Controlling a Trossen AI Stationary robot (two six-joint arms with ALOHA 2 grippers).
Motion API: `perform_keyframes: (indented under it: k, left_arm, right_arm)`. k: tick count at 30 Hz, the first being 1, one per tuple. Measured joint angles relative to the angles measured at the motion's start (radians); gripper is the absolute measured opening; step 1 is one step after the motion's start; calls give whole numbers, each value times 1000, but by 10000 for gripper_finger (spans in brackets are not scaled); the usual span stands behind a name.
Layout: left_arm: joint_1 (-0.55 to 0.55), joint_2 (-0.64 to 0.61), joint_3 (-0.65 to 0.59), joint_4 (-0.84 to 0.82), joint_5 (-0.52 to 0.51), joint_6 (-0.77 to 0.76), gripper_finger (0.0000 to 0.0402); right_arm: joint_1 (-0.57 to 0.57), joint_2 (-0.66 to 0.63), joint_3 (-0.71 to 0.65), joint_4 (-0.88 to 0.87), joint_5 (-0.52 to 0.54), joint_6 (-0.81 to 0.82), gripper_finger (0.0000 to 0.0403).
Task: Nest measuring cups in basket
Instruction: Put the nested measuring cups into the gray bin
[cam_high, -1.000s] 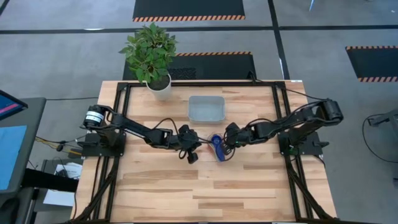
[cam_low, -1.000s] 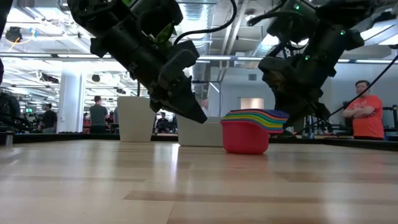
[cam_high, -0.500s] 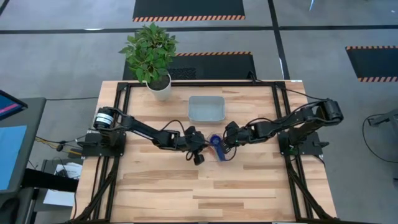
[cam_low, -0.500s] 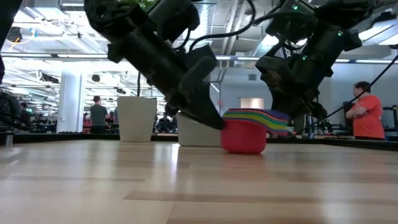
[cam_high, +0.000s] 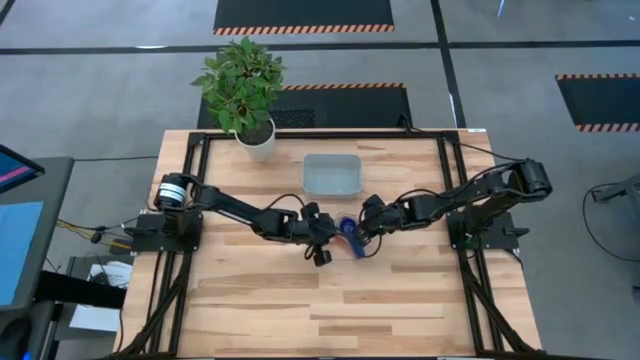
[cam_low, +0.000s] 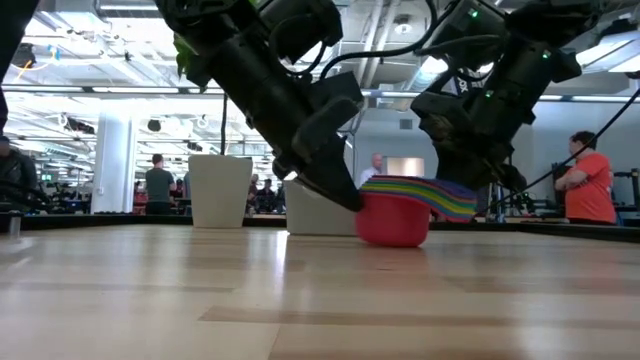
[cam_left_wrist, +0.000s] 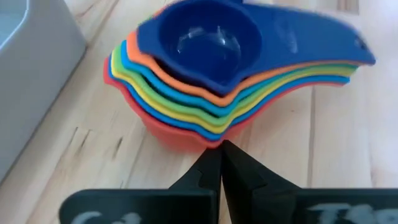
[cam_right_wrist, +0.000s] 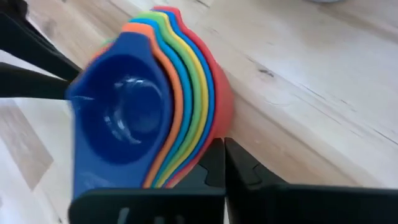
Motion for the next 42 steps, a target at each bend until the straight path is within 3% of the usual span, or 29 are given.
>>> perform_keyframes:
  k: [4, 21, 42]
  left_arm:
    - [0, -8, 0, -14, -12, 11, 0]
    - [11, -14, -1, -23, -58, 37, 0]
    - [23, -21, -1, -48, -15, 13, 0]
  right_arm:
    - [0, 0, 0, -2, 0, -1, 21]
    - [0, 0, 0, 20, 8, -7, 10]
    - [-28, 0, 36, -6, 5, -33, 18]
